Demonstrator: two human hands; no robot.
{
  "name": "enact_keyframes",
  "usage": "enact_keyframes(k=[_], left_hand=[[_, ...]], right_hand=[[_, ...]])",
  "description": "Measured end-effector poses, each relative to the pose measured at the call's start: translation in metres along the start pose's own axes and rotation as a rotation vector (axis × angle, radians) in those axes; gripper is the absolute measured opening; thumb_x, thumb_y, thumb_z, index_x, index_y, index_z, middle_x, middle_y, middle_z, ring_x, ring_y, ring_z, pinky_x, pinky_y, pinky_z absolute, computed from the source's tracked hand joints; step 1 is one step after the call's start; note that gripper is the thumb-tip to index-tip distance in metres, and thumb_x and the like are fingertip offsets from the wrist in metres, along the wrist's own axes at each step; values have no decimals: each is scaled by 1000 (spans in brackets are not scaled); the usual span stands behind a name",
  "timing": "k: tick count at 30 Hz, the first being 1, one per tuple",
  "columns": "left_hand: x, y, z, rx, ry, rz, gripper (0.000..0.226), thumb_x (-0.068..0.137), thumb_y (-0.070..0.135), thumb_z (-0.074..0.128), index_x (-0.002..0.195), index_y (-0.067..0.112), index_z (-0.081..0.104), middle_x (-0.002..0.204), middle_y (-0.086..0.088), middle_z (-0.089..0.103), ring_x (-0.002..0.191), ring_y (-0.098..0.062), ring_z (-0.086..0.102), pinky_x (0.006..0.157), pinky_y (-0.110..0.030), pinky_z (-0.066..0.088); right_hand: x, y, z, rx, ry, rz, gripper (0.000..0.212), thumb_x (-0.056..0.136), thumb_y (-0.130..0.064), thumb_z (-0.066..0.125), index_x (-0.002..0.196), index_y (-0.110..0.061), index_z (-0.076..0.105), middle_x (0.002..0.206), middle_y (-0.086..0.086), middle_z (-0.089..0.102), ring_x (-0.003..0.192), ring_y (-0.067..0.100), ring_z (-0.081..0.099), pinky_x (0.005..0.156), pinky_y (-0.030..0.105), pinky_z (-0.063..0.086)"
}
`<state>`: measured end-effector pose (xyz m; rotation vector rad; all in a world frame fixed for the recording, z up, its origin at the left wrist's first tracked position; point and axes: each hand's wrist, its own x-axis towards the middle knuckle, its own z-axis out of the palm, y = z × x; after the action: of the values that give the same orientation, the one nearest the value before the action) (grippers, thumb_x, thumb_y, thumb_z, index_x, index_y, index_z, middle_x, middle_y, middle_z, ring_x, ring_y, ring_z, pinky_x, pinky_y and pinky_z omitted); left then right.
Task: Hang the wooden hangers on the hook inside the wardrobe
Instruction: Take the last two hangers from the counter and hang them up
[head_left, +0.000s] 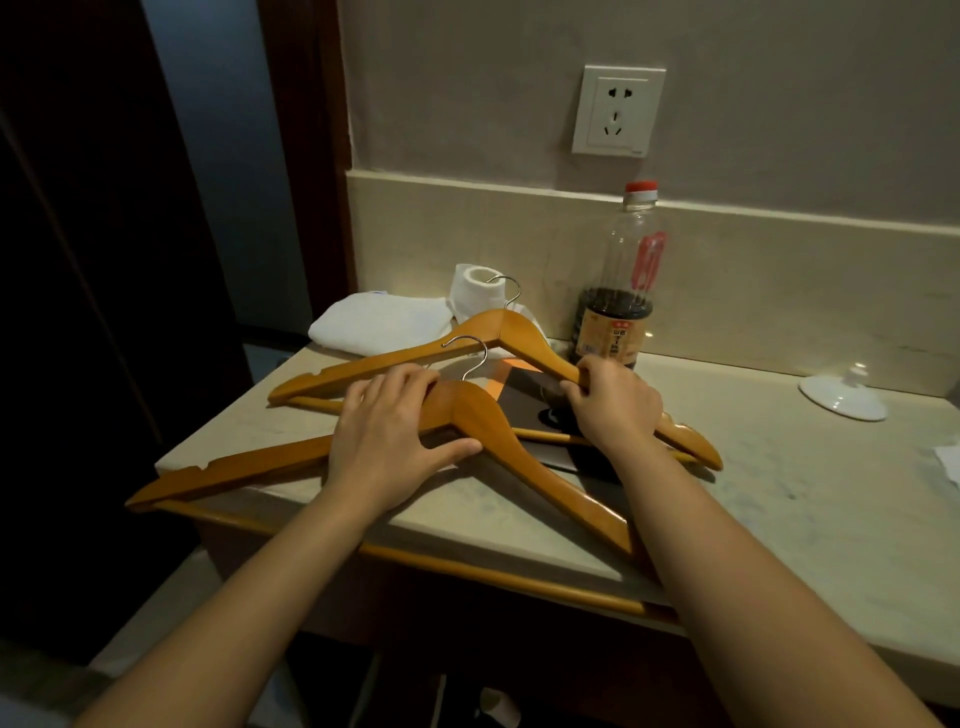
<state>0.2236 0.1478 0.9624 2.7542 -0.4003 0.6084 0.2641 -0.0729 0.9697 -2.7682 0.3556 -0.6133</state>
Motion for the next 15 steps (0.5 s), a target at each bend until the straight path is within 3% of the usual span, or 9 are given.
enact_keyframes(k=[3,7,11,15], left_hand=[[-2,0,-1,32,-59,-26,93,64,83,31,136,25,38,140,3,45,131,-18,40,111,-39,27],[-5,3,-3,29,-127,-89,85,69,77,43,136,25,35,139,1,48,131,-21,40,113,-41,29],[-10,6,-6,-54,-97,-147,84,66,77,50,132,28,37,134,3,52,127,-22,44,105,-40,39],[-16,7,-5,-108,5,-145,93,59,80,39,134,27,37,132,3,53,121,-20,51,97,-38,44]], right_hand=[[-1,-3,-5,-23,22,-14,24,91,-35,54,107,-18,56,99,5,63,88,26,61,78,42,52],[-8,-12,-15,28,63,-35,27,92,-30,52,114,-16,48,110,7,59,94,29,61,77,41,48],[-14,-10,-21,36,51,-79,24,93,-33,50,112,-18,46,106,5,61,92,28,61,80,42,49],[-17,-9,-25,58,41,-159,27,89,-45,51,108,-27,58,97,-1,65,85,20,62,75,36,53]])
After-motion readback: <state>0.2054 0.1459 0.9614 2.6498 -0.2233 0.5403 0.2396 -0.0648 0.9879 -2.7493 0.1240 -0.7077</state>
